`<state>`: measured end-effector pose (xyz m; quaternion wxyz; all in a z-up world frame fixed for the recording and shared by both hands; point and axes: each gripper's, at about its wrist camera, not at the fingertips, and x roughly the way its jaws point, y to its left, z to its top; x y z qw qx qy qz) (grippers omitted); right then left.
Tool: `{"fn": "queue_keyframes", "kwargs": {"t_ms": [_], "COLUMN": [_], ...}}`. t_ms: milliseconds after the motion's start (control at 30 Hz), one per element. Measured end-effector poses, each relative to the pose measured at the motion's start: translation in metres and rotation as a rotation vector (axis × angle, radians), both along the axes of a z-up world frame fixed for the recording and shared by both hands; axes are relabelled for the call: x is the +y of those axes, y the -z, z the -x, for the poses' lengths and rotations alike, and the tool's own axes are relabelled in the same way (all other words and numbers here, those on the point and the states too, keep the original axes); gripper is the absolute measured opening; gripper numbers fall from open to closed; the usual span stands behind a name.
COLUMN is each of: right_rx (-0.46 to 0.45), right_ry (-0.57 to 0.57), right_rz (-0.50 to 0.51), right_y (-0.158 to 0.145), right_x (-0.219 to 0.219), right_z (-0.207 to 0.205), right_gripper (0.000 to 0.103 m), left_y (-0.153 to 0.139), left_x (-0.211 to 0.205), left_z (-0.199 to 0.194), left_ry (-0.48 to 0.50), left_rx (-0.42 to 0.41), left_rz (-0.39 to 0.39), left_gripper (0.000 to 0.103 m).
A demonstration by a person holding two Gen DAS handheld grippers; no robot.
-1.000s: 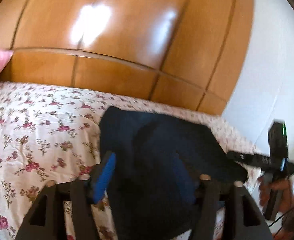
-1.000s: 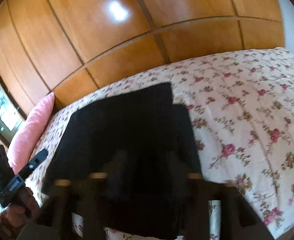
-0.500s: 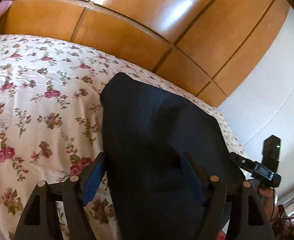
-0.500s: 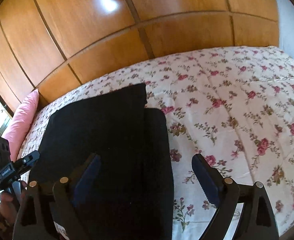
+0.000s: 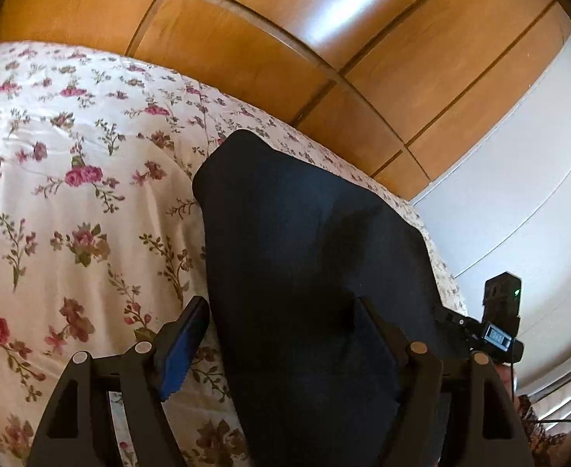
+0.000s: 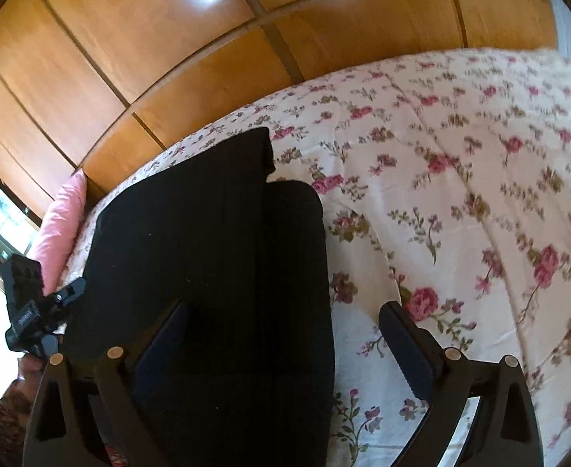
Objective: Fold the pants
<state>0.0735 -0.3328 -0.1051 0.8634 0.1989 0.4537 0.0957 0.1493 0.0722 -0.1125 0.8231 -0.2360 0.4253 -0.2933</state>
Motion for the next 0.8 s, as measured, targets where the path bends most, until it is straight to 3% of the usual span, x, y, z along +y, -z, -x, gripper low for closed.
{"fn": "queue_keyframes", "kwargs": {"t_ms": [267, 433, 533, 600, 700, 767, 800], "right_rx": [0.018, -0.003, -0.014, -0.015, -0.013, -0.023, -0.033], "right_ry": [0.003, -0.049, -0.093, -0.112, -0.078, -0.071, -0.072], "right_rz": [-0.105, -0.128, -0.136, -0.205, -0.259, -0.237, -0.219], "right_y": [0.01, 0.01, 0.011, 0.014, 0.019, 0.018, 0.015], "right_x": [-0.008, -0.008, -0.003, -0.003, -0.001, 0.006, 0.009], "right_z": [0.0, 0.0, -0.002, -0.005, -0.01, -0.012, -0.012], "right_gripper": [0.103, 0.102, 0.095, 0.082, 0.082, 0.079, 0.073], "left_y": [0.002, 0.0, 0.004, 0.007, 0.007, 0.005, 0.003], "left_x": [0.001, -0.013, -0.013, -0.011, -0.016, -0.019, -0.019], "left_z": [-0.001, -0.002, -0.007, -0.006, 0.002, 0.007, 0.009], "left_ry": [0.061, 0.129, 0.142, 0.135, 0.117, 0.101, 0.095], "left_rx": [0.033, 0.023, 0.033, 0.03, -0.01, -0.025, -0.03], "left_rz": [0.066, -0.002, 0.027, 0.046, 0.002, -0.025, -0.027], "left_gripper": [0.084, 0.084, 0.085, 0.085, 0.084, 0.08, 0.071]}}
